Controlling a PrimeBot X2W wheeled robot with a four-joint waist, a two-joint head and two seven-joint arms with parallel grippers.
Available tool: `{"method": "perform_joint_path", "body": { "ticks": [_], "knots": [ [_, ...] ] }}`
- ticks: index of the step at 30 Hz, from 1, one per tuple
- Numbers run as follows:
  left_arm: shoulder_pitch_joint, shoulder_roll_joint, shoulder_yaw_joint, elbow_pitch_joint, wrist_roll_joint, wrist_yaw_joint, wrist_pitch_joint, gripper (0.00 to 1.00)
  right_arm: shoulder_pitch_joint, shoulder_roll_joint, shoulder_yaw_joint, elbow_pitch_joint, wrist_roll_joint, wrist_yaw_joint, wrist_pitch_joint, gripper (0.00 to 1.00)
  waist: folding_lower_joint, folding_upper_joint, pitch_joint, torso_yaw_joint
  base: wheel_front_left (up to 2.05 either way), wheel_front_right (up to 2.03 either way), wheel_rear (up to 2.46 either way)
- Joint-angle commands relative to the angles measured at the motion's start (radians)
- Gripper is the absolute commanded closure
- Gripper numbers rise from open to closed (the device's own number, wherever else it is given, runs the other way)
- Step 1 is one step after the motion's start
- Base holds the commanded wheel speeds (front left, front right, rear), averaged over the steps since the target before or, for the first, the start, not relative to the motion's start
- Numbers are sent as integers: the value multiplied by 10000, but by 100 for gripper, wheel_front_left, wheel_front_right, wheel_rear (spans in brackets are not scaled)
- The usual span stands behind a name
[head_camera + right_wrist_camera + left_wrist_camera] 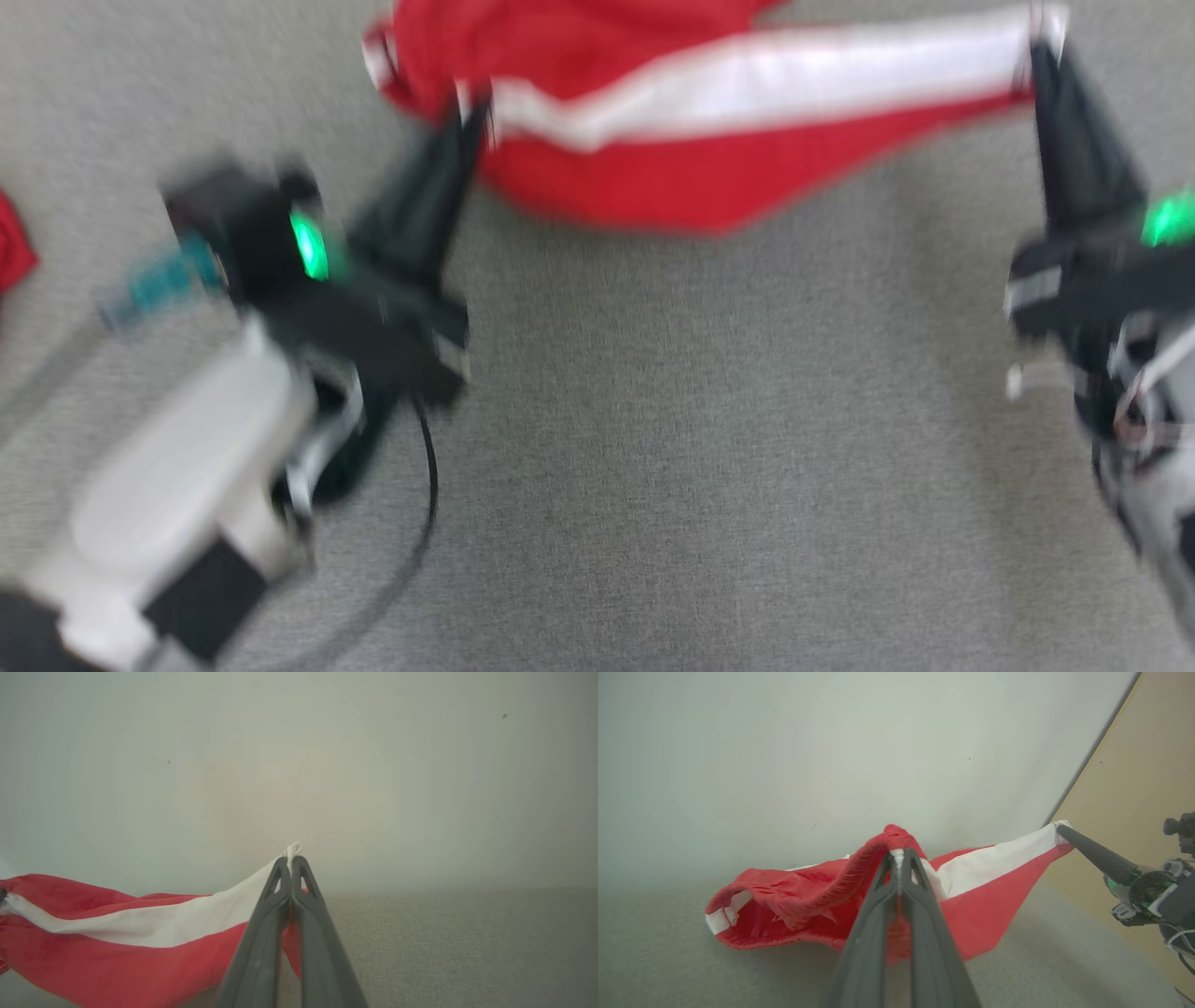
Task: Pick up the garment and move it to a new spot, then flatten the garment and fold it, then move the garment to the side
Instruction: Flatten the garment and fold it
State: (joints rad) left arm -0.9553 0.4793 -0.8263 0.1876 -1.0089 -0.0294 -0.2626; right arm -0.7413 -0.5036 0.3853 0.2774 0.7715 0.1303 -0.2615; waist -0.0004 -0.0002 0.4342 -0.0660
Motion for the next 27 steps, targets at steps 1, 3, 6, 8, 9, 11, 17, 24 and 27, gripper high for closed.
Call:
{"method": "perform_joint_path", "body": {
  "ticks": [1, 3, 6, 8, 9, 11, 17, 24, 27],
  "knots": [
    [454, -3, 51, -130, 124, 46, -27, 100, 412, 9, -73, -107, 29, 11, -47, 100, 4, 2, -809, 145, 0, 0, 0],
    [1375, -124, 364, -503, 257, 128, -28, 100, 1284, 62, -369, -354, -31, 10, -49, 100, 4, 2, -1083, 156, 0, 0, 0],
    [2740, -216, 729, -872, 574, 123, -29, 100, 2565, 121, -641, -683, -14, 10, -49, 100, 4, 2, -1474, 149, 0, 0, 0],
    [3566, -294, 934, -1018, 747, 75, -30, 100, 3341, 17, -652, -863, -192, 10, -43, 100, 4, 2, -1696, 159, 0, 0, 0],
    [3951, -330, 996, -1055, 829, 28, -30, 100, 3681, 83, -752, -961, -107, 10, -39, 100, 4, 2, -1806, 156, 0, 0, 0],
    [4666, -420, 1168, -1091, 977, -56, -30, 100, 4370, 90, -895, -1095, -156, 10, -36, 100, 4, 2, -2019, 183, 0, 0, 0],
    [6703, -866, 1587, -1006, 1498, -375, -31, 100, 6666, 434, -1262, -1553, -248, 10, -7, 100, 4, 2, -2675, 382, 0, 0, 0],
    [8091, -1108, 1912, -683, 2087, -538, -31, 100, 8539, 896, -1726, -1896, -560, 10, 118, 100, 4, 2, -3144, 664, 0, 0, 0],
    [8486, -1209, 2001, -583, 2202, -650, -31, 100, 9210, 1096, -2020, -2100, -620, 10, 216, 100, 4, 2, -3309, 780, 0, 0, 0]
  ]
}}
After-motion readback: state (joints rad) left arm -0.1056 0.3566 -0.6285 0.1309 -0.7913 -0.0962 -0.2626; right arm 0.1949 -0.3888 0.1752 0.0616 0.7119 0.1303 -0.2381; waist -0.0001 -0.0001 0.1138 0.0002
